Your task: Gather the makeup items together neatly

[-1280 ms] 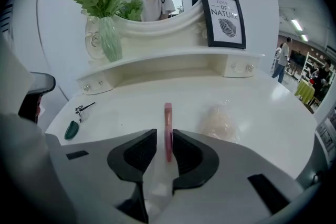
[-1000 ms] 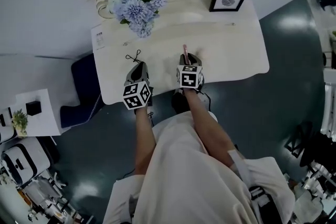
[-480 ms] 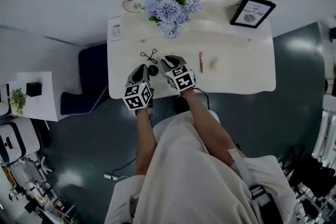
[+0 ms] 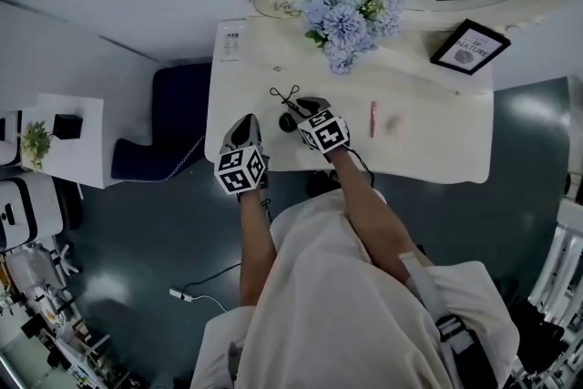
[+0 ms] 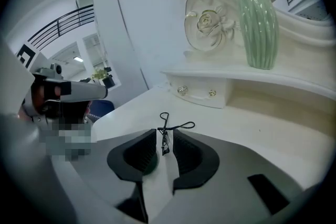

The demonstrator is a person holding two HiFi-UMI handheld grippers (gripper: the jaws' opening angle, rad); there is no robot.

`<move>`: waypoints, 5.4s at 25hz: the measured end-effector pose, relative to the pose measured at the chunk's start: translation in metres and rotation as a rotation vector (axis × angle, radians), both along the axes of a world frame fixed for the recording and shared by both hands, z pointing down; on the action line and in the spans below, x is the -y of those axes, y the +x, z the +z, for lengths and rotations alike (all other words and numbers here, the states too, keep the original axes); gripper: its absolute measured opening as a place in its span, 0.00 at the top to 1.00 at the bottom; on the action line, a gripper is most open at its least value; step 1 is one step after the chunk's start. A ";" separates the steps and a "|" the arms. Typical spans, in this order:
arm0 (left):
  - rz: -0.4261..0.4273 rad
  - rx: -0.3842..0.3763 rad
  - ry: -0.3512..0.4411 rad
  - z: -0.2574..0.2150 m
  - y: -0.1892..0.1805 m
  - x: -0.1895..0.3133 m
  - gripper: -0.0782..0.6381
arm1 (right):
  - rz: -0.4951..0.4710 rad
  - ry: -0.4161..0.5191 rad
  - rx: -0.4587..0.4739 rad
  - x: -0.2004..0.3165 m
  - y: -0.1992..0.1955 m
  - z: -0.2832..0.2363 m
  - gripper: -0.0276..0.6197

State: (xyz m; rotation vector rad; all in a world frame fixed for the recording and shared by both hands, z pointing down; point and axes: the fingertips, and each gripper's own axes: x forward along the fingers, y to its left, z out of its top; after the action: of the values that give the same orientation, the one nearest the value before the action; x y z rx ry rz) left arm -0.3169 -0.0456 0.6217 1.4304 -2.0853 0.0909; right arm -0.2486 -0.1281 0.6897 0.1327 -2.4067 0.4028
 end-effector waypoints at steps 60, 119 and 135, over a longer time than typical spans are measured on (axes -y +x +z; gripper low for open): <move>0.524 -0.027 0.021 0.006 0.085 0.089 0.87 | 0.737 0.116 -0.182 0.043 0.168 0.001 0.75; 0.624 0.039 0.045 -0.008 0.047 0.091 0.87 | 0.609 0.113 -0.081 0.018 0.067 -0.010 0.89; 0.620 0.034 0.022 0.002 0.055 0.105 0.87 | 0.460 0.090 -0.189 0.007 0.062 0.007 0.89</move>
State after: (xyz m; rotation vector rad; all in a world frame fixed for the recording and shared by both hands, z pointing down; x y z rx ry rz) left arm -0.2618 -0.1503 0.6232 2.0503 -1.5979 0.3393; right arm -0.1862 -0.1355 0.6964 0.7394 -2.1949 0.4640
